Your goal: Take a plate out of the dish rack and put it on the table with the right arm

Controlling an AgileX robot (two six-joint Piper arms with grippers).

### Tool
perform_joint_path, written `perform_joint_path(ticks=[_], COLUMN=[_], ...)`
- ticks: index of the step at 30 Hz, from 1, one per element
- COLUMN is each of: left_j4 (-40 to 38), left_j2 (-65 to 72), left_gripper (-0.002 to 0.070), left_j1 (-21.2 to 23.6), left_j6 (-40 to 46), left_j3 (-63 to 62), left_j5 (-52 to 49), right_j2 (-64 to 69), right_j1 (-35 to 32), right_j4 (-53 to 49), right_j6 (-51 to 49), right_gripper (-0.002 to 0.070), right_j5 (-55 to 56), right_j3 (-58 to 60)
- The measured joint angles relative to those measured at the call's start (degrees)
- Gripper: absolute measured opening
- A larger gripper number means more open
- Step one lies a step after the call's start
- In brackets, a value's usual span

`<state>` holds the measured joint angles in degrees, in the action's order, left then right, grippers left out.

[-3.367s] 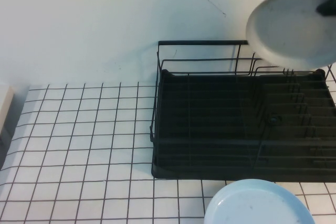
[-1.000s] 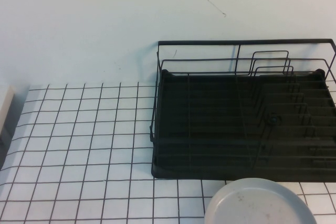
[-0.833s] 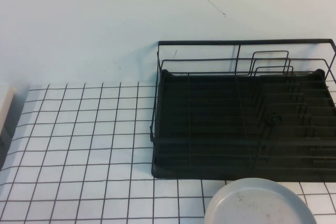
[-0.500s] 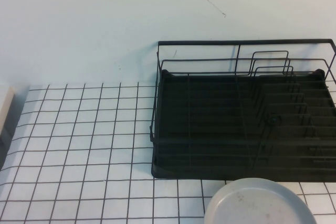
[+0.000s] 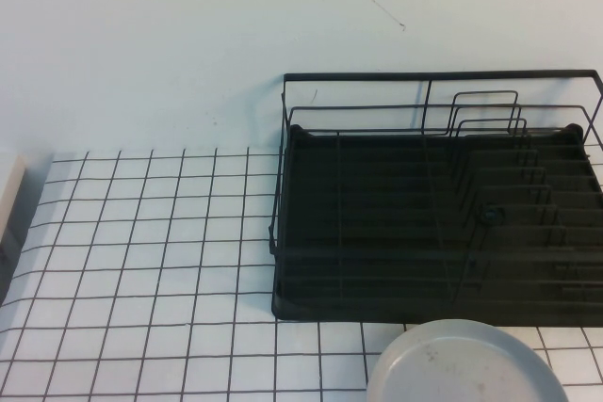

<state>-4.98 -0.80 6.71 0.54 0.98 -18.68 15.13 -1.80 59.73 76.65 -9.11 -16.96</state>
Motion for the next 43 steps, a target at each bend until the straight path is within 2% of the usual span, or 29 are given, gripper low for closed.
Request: perform_joint_path(ticks=[3,5,8,11,12,15,18,43], left_j4=[0.0,0.0,0.0,0.0,0.0,0.0,0.0,0.0], left_j2=[0.0,0.0,0.0,0.0,0.0,0.0,0.0,0.0], left_gripper=[-0.0004,-0.0004,-0.0004,-0.0004,-0.0004,-0.0004,-0.0004,-0.0004], left_j1=[0.0,0.0,0.0,0.0,0.0,0.0,0.0,0.0], left_j6=[0.0,0.0,0.0,0.0,0.0,0.0,0.0,0.0], left_j3=[0.0,0.0,0.0,0.0,0.0,0.0,0.0,0.0], left_j5=[0.0,0.0,0.0,0.0,0.0,0.0,0.0,0.0], right_j2=[-5.1,-6.4,-7.5,-10.2,-11.2,-13.6,-15.2,-15.8], right_j1=[0.0,0.0,-0.8,-3.2,-3.9,-5.4,-5.7,-5.7], right_j4=[0.4,-4.7,-24.3,-43.8,-49.3,-58.5,-62.2,-63.6], right_j6=[-0.1,-5.1,-28.7,-56.7,-63.1,-72.0,-74.0,-73.6], right_gripper=[-0.0002,-0.0002,-0.0002,-0.0002,-0.0002,-0.0002,-0.0002,-0.0002], right_j5=[6.5,9.9,14.0,9.6,6.1,-3.4,-9.0,-11.3], right_j3=[5.1,8.9,14.5,17.9,18.2,18.6,18.7,18.3])
